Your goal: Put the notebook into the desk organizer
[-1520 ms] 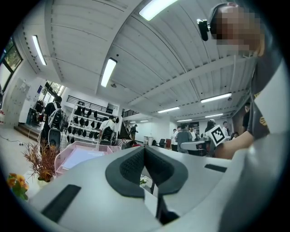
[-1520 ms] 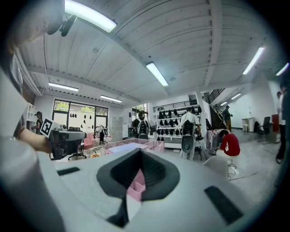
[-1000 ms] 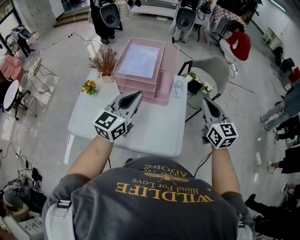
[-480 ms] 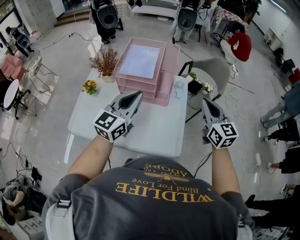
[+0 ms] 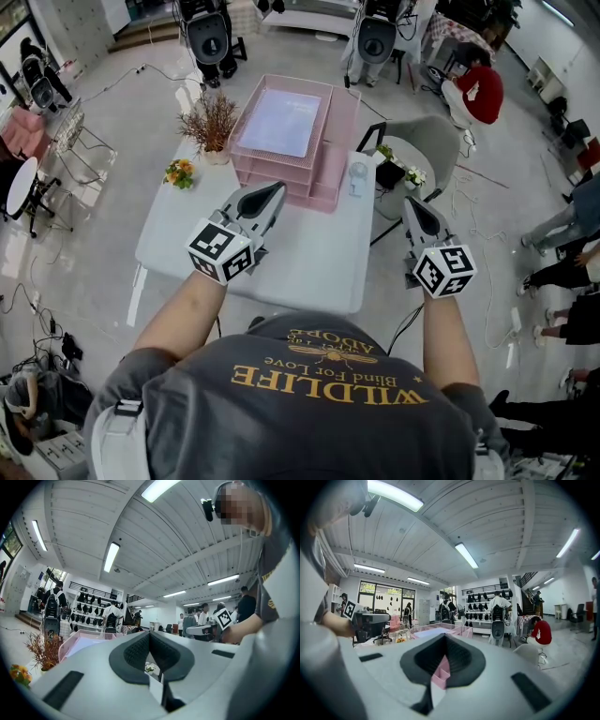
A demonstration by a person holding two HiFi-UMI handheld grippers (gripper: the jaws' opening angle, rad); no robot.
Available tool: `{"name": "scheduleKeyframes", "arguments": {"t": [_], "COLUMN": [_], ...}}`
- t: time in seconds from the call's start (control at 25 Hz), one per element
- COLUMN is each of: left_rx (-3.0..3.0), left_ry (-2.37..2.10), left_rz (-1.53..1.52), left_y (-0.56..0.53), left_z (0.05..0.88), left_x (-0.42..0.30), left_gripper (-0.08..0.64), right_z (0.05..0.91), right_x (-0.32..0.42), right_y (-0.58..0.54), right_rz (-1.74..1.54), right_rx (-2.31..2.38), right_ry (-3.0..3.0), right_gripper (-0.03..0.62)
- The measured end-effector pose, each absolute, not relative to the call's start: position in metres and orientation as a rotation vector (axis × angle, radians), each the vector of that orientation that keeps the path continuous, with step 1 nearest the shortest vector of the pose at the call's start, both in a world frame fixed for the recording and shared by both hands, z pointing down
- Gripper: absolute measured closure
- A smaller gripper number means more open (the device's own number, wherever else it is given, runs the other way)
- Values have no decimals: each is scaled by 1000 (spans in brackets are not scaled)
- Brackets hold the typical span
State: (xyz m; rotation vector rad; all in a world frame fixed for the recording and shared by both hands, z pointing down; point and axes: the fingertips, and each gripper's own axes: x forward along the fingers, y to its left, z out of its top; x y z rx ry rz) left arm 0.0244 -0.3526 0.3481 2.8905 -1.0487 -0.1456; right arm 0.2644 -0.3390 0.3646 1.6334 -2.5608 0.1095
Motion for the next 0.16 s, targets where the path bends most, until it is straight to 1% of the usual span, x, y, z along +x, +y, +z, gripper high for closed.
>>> {"name": "scheduleKeyframes", "arguments": {"t": [0.16], "left_rx": [2891], "left_ry": [-1046], "left_rz": [-147], "left_y": [-351], "left_z": [347], "left_x": [24], "left_gripper": [560], "right_z": [363], "right_x": [263], "right_y": [-338], "right_rz": [102], "right_rx": [1629], "right_ry": [-2559], "right_gripper": [595]}}
